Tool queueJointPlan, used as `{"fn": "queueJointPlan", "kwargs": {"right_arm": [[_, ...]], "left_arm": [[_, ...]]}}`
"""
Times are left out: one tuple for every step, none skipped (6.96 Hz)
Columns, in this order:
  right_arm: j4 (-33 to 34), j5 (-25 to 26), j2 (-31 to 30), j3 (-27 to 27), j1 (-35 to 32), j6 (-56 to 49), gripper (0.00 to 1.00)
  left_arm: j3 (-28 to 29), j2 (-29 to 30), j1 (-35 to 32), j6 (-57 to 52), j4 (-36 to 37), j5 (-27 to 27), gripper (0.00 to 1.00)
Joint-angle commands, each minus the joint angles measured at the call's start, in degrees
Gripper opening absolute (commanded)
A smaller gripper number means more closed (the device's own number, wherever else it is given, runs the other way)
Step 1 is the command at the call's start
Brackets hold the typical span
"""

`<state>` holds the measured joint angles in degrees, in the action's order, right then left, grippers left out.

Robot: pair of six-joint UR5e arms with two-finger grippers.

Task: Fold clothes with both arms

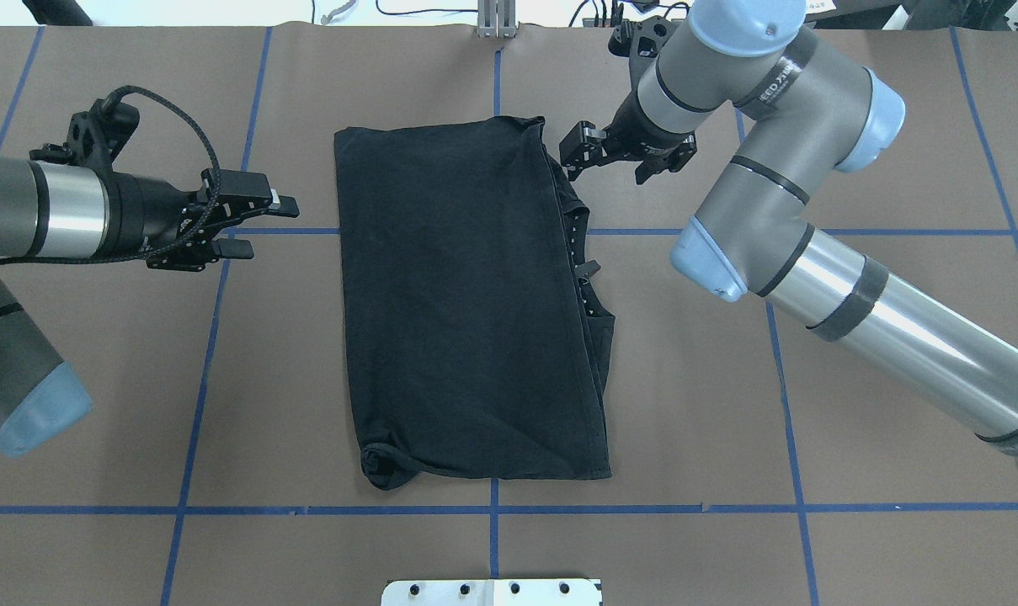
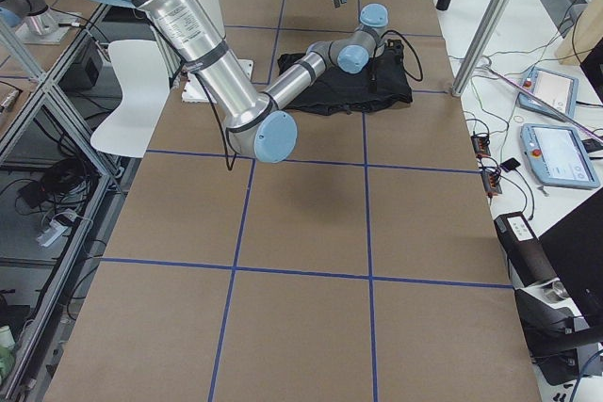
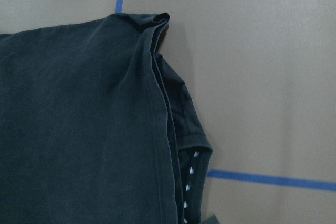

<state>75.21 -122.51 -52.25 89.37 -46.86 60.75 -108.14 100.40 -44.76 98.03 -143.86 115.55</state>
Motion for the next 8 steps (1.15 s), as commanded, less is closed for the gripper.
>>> {"fn": "queueJointPlan", "kwargs": {"right_arm": [[-0.1,-1.5,-6.8,10.7,2.5,8.7,0.99],[0.1,-3.1,-9.2,14.1,3.3,11.0,0.99],[-0.1,-4.1,-11.6,16.9,4.1,13.0,1.00],[-0.7,-3.9,-13.4,18.6,5.8,17.0,1.00],[-0.8,-3.4,-13.7,20.0,7.5,19.8,1.00],[-0.8,-3.0,-13.8,20.1,8.9,20.0,1.00],[-0.8,-2.1,-13.7,20.2,9.5,20.4,1.00],[-0.8,-2.2,-13.7,20.2,9.6,20.5,1.00]], "left_arm": [[-1.6,-4.1,4.5,3.8,-1.5,-2.9,1.00],[-1.6,-6.6,8.0,6.4,-6.1,-6.8,1.00],[-2.2,-7.6,11.8,8.1,-6.9,-9.9,1.00],[-2.3,-7.6,16.8,10.5,-7.0,-14.3,1.00],[-2.3,-7.6,21.7,11.7,-6.8,-18.9,1.00],[-1.6,-7.5,26.5,12.9,-6.3,-23.4,1.00],[-0.9,-7.0,27.8,12.9,-5.6,-24.4,1.00],[0.1,-5.1,28.4,12.9,-2.3,-24.4,0.99]]}}
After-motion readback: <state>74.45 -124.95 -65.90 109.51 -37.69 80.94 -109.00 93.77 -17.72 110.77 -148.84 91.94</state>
